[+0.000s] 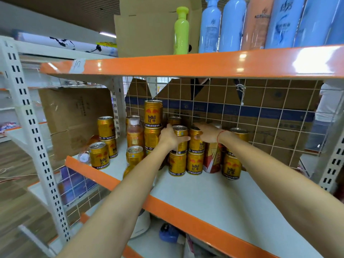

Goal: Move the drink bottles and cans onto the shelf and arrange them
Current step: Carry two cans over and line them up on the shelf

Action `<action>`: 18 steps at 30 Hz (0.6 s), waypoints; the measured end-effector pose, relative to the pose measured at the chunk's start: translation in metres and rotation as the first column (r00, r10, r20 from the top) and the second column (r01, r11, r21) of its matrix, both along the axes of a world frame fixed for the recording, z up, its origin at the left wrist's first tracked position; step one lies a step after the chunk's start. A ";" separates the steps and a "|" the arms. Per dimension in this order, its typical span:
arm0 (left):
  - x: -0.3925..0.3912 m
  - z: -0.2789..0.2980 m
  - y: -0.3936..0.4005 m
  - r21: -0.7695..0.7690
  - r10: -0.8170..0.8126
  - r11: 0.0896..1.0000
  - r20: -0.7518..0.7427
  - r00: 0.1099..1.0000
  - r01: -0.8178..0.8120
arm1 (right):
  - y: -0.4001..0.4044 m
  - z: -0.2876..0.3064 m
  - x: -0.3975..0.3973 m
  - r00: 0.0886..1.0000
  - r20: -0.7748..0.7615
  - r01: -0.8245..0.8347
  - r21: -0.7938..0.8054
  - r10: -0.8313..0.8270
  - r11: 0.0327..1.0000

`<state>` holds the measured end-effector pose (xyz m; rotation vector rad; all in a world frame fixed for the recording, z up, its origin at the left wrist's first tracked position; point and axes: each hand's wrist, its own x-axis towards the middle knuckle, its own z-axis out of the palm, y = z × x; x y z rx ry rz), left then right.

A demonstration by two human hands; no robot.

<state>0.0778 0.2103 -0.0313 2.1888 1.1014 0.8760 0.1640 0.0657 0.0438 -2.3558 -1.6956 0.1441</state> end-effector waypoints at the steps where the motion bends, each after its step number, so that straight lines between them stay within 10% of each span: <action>1: 0.000 0.001 0.001 -0.003 0.020 1.000 -0.006 1.000 -0.020 | 0.009 -0.004 0.013 1.000 -0.014 0.021 -0.002 -0.021 1.000; 18: -0.033 0.034 -0.005 -0.219 -0.218 0.954 -0.042 0.975 0.204 | 0.015 -0.015 0.037 0.999 -0.043 -0.012 0.072 0.015 0.997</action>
